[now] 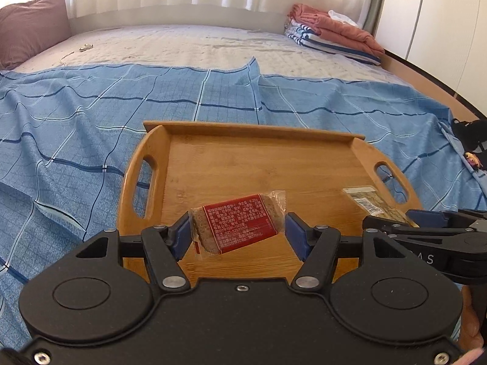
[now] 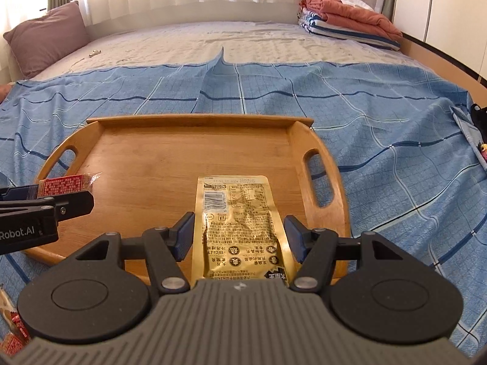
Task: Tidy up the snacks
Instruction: 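Carry the red cake bar and gold packet over the wooden tray with both grippers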
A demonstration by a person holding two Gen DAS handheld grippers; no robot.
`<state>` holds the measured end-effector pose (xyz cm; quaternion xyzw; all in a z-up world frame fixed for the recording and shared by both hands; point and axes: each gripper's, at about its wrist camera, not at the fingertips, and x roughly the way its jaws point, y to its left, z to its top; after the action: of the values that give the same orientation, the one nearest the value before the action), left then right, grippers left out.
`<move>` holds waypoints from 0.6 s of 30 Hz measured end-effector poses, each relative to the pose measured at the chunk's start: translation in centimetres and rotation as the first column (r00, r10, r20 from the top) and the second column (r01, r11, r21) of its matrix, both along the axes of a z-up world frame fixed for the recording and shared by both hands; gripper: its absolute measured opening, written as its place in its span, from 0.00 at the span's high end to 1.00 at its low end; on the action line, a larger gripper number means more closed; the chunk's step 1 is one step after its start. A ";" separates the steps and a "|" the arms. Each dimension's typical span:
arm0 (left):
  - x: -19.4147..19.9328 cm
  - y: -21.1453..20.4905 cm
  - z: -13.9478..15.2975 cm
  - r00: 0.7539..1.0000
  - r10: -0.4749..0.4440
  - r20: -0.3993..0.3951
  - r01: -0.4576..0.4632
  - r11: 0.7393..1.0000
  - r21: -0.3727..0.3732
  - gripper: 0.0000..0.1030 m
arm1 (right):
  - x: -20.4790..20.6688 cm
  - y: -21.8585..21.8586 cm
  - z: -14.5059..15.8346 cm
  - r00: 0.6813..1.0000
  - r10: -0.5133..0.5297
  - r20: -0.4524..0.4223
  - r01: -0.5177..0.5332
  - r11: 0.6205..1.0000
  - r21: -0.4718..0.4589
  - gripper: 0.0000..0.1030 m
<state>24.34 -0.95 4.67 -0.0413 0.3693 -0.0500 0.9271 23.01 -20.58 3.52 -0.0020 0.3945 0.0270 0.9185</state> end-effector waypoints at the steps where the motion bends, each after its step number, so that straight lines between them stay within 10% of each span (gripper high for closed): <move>1: 0.4 0.0 -0.3 1.000 0.005 -0.007 -0.005 1.000 0.002 0.40 | 0.4 0.0 -0.3 1.000 -0.006 -0.010 0.006 1.000 0.002 0.37; 18: 2.6 -0.4 -3.3 0.998 0.028 -0.061 -0.026 0.999 0.025 0.40 | 2.5 0.7 -2.5 0.999 -0.025 -0.044 0.024 0.999 -0.035 0.36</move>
<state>26.95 -1.35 1.32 -0.0366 0.3976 -0.0317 0.9163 25.48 -19.83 1.02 -0.0123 0.4150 0.0091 0.9097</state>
